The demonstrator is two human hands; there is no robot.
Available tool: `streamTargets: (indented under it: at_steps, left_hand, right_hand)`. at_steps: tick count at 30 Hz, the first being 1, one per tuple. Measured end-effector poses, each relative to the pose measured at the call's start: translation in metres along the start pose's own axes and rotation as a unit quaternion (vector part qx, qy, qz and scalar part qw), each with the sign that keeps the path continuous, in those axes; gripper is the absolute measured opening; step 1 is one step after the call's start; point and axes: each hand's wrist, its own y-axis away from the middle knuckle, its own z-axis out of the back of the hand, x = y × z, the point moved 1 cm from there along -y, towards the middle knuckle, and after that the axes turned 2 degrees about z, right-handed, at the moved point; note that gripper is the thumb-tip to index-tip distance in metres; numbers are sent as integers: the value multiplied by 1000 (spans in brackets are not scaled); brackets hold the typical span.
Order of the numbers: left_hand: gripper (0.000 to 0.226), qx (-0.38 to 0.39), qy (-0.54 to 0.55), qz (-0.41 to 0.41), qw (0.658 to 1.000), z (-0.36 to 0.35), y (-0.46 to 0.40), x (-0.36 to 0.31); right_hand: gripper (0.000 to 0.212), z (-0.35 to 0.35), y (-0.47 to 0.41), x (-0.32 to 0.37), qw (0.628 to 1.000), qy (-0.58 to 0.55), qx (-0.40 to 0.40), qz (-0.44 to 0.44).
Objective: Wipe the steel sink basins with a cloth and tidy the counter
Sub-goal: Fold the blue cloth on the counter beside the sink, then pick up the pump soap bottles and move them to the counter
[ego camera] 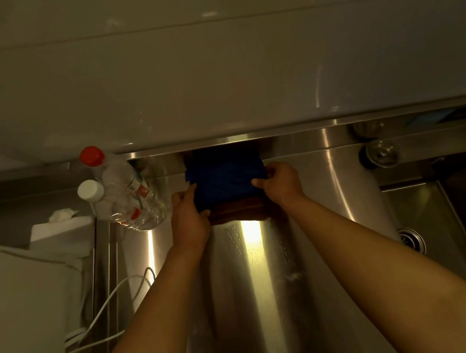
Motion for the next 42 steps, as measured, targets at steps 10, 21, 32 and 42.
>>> streamTargets:
  at_steps: [10, 21, 32, 42]
  left_hand:
    - [67, 2, -19, -34, 999, 23, 23, -13]
    - [68, 20, -67, -165, 984, 44, 34, -103]
    - [70, 12, -91, -367, 926, 26, 91, -259]
    - [74, -26, -89, -477, 874, -15, 208, -432]
  right_hand:
    - [32, 45, 19, -9, 999, -4, -24, -25]
    - [37, 158, 74, -4, 988, -31, -149, 39]
    - [50, 309, 202, 8, 949, 66, -250, 179]
    - [69, 468, 345, -41, 887, 159, -380, 209]
